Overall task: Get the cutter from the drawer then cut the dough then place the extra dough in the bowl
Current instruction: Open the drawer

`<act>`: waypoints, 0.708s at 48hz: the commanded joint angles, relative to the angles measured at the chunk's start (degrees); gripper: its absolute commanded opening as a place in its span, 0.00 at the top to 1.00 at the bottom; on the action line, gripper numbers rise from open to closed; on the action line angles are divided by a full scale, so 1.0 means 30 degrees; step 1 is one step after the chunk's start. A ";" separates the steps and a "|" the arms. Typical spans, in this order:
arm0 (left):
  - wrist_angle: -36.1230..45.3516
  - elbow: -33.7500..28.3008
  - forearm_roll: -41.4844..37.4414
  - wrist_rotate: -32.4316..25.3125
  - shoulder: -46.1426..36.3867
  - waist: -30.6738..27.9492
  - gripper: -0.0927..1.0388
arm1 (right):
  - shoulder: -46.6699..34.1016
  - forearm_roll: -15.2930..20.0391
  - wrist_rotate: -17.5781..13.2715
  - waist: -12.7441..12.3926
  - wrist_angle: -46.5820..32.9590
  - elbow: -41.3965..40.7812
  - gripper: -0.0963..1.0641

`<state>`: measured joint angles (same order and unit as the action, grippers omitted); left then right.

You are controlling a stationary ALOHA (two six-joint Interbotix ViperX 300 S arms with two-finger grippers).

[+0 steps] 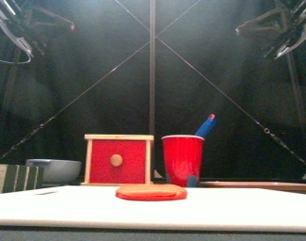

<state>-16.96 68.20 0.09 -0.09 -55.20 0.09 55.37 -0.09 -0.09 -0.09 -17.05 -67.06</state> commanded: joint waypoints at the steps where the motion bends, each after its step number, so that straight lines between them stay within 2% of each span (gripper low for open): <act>1: -0.1084 0.0322 0.0498 0.0234 0.1260 -0.0088 0.89 | -0.1055 -0.0029 -0.0088 -0.0469 -0.0117 0.0029 0.98; 3: -0.1582 0.0527 0.0908 0.0264 0.1787 -0.0029 0.88 | -0.1699 -0.0088 -0.0059 -0.0762 -0.0205 0.0146 0.97; 6: -0.2197 0.1260 0.2314 0.0264 0.3457 -0.0234 0.86 | -0.3926 -0.0352 -0.0029 -0.1963 -0.0615 0.0967 0.97; 10: -0.2754 0.1436 0.5098 0.0352 0.5801 -0.0205 0.85 | -0.7295 -0.0967 0.0000 -0.3135 -0.1348 0.2461 0.97; 14: -0.5479 0.1084 0.7646 0.0410 0.8174 0.0029 0.84 | -1.1191 -0.1875 0.0029 -0.4014 -0.2637 0.4482 0.97; 19: -0.8467 0.0498 0.8906 0.0557 1.0781 0.0732 0.82 | -1.5820 -0.2813 0.0059 -0.4746 -0.4512 0.7529 0.97; 22: -0.8584 0.0000 1.0547 0.1201 1.2305 0.0732 0.77 | -1.8076 -0.3135 0.0146 -0.5010 -0.4951 0.9404 0.97; 26: -0.8584 -0.0879 1.2686 0.2344 1.3975 0.0996 0.65 | -2.0449 -0.3457 0.0234 -0.5332 -0.4980 1.1602 0.97; 34: -0.8584 -0.2637 1.4414 0.5127 1.6641 0.1729 0.37 | -2.3320 -0.4131 0.0234 -0.5859 -0.4951 1.4297 0.97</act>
<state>-42.28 62.93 42.19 13.36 -7.03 4.83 -14.06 -11.95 0.53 -16.88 -31.38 -27.51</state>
